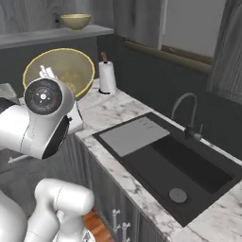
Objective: Pick both bowls and place them on the counter. Then place the banana in one bowl and place the eggplant in the other bowl.
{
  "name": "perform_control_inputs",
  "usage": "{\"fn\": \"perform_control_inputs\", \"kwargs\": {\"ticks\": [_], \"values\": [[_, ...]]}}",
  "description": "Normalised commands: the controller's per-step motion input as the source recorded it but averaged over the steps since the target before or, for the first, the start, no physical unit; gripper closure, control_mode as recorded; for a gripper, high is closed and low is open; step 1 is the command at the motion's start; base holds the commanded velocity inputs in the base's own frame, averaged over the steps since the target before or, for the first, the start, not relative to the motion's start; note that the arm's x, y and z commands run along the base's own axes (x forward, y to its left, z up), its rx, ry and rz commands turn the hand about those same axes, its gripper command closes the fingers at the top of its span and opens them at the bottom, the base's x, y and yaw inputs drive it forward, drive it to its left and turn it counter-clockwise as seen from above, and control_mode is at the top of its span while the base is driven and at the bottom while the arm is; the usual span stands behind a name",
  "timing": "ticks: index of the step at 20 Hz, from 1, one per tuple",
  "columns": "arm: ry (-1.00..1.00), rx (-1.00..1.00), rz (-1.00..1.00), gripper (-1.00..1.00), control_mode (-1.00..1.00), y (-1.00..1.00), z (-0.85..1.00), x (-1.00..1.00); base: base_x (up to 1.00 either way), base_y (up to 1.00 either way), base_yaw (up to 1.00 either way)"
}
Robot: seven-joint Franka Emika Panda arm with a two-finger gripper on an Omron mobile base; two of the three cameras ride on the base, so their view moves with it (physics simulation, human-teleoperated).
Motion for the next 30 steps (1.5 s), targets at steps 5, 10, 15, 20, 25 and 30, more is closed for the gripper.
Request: {"fn": "perform_control_inputs", "kwargs": {"ticks": [5,10,15,20,25,30], "values": [[0.0,0.0,0.0,1.0,1.0,0.0,0.0,0.0,-0.09,-0.41,-0.42],[0.0,0.0,0.0,1.0,1.0,0.0,0.0,0.0,-0.06,-0.5,-0.38],[0.0,0.0,0.0,1.0,1.0,0.0,0.0,0.0,0.0,-0.54,-0.34],[0.0,0.0,0.0,1.0,1.0,0.0,0.0,0.0,0.0,-0.51,-0.29],[0.0,0.0,0.0,1.0,1.0,0.0,0.0,0.0,0.0,-0.48,-0.26],[0.0,0.0,0.0,1.0,1.0,0.0,0.0,0.0,0.07,-0.48,-0.25]]}}
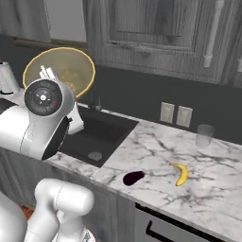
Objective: Pick both bowls and place them on the counter. Then place the banana in one bowl and place the eggplant in the other bowl.
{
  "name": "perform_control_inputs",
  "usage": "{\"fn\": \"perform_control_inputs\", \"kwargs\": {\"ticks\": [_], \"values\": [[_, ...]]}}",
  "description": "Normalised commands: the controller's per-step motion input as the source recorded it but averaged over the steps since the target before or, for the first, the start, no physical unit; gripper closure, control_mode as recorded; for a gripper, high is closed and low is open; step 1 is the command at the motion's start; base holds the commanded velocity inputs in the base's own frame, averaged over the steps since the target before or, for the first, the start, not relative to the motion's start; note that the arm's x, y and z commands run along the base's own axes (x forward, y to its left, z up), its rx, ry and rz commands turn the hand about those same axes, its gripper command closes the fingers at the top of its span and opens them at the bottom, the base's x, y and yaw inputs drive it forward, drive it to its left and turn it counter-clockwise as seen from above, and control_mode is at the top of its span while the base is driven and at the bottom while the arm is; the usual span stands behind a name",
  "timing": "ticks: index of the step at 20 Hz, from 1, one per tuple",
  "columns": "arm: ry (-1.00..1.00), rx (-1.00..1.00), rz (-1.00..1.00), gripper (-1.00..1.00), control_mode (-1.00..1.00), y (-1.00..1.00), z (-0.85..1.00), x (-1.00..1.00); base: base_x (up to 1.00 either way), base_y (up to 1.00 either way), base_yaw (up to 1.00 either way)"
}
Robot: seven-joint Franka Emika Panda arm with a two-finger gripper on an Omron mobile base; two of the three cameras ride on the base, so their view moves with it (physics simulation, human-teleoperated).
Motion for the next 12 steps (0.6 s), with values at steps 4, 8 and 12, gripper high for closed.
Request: {"fn": "perform_control_inputs", "kwargs": {"ticks": [4,8,12], "values": [[0.0,0.0,0.0,1.0,1.0,0.0,0.0,0.0,0.12,-0.47,-0.23],[0.0,0.0,0.0,1.0,1.0,0.0,0.0,0.0,0.23,-0.4,-0.23],[0.0,0.0,0.0,1.0,1.0,0.0,0.0,0.0,0.3,-0.11,-0.3]]}}
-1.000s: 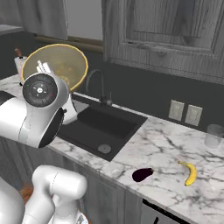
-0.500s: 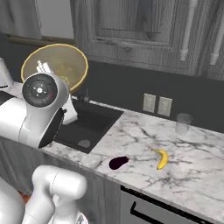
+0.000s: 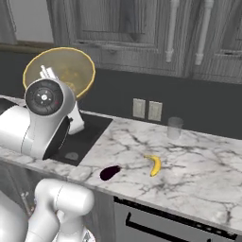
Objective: Pick both bowls and place them on the counter. Then place the banana in one bowl and place the eggplant in the other bowl.
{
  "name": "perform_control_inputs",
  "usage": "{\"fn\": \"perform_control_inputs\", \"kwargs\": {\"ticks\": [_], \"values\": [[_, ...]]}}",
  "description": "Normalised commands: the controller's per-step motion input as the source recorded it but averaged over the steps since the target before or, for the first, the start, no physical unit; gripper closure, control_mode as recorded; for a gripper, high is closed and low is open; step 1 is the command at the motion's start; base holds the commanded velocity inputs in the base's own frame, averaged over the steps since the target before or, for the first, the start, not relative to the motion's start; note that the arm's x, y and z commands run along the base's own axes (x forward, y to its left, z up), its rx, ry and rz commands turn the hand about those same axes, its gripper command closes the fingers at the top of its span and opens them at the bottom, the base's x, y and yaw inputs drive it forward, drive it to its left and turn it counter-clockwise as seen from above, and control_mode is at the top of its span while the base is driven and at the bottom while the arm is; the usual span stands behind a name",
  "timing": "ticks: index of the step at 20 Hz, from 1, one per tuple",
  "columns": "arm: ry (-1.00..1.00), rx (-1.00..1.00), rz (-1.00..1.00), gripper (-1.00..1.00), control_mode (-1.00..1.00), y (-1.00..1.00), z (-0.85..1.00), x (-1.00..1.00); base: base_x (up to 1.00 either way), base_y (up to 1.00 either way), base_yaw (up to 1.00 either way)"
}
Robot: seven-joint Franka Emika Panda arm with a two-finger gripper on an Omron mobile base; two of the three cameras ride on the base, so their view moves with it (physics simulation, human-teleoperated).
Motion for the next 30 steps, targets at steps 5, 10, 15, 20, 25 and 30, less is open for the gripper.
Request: {"fn": "perform_control_inputs", "kwargs": {"ticks": [5,10,15,20,25,30], "values": [[0.0,0.0,0.0,1.0,1.0,0.0,0.0,0.0,0.28,0.0,-0.35],[0.0,0.0,0.0,1.0,1.0,0.0,0.0,0.0,0.25,0.01,-0.25],[0.0,0.0,0.0,1.0,1.0,0.0,0.0,0.0,0.4,0.19,-0.1],[0.0,0.0,0.0,1.0,1.0,0.0,0.0,0.0,0.45,0.12,-0.02],[0.03,-0.1,0.0,1.0,-1.0,0.04,-0.5,0.04,0.06,0.04,0.0],[0.05,-0.14,0.04,1.0,-1.0,0.0,-0.74,0.0,0.0,0.0,0.0]]}}
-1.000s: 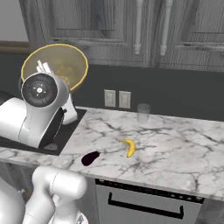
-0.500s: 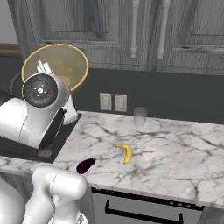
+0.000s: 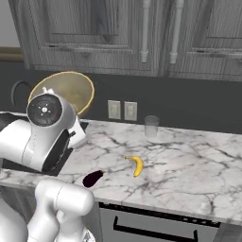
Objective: Pick both bowls and place them on the counter. Then place the banana in one bowl and place the eggplant in the other bowl.
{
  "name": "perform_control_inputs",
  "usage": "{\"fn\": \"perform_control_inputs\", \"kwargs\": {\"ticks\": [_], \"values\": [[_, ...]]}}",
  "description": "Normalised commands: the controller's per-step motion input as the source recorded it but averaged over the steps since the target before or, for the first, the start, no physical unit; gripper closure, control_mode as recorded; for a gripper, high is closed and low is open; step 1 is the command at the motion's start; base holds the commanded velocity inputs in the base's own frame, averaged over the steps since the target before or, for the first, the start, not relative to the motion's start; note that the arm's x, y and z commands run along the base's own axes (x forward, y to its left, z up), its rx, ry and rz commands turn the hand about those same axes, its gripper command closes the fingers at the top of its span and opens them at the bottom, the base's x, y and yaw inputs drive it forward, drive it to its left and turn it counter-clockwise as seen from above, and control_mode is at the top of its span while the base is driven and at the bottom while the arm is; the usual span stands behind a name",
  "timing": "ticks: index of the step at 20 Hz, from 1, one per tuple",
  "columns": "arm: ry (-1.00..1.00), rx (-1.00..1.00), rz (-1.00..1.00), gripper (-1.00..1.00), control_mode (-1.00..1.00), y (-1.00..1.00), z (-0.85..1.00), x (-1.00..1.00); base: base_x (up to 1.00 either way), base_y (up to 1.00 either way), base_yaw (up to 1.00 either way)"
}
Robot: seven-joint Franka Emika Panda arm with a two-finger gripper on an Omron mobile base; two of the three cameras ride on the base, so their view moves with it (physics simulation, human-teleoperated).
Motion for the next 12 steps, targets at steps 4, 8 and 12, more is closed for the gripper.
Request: {"fn": "perform_control_inputs", "kwargs": {"ticks": [4,8,12], "values": [[0.11,-0.08,0.1,1.0,-1.0,0.0,-0.61,0.1,0.0,0.0,0.0],[0.21,-0.12,0.12,1.0,-1.0,0.02,-0.75,0.33,0.0,0.0,0.0],[0.29,-0.12,0.12,1.0,-1.0,0.03,-0.72,0.4,0.0,0.0,0.0]]}}
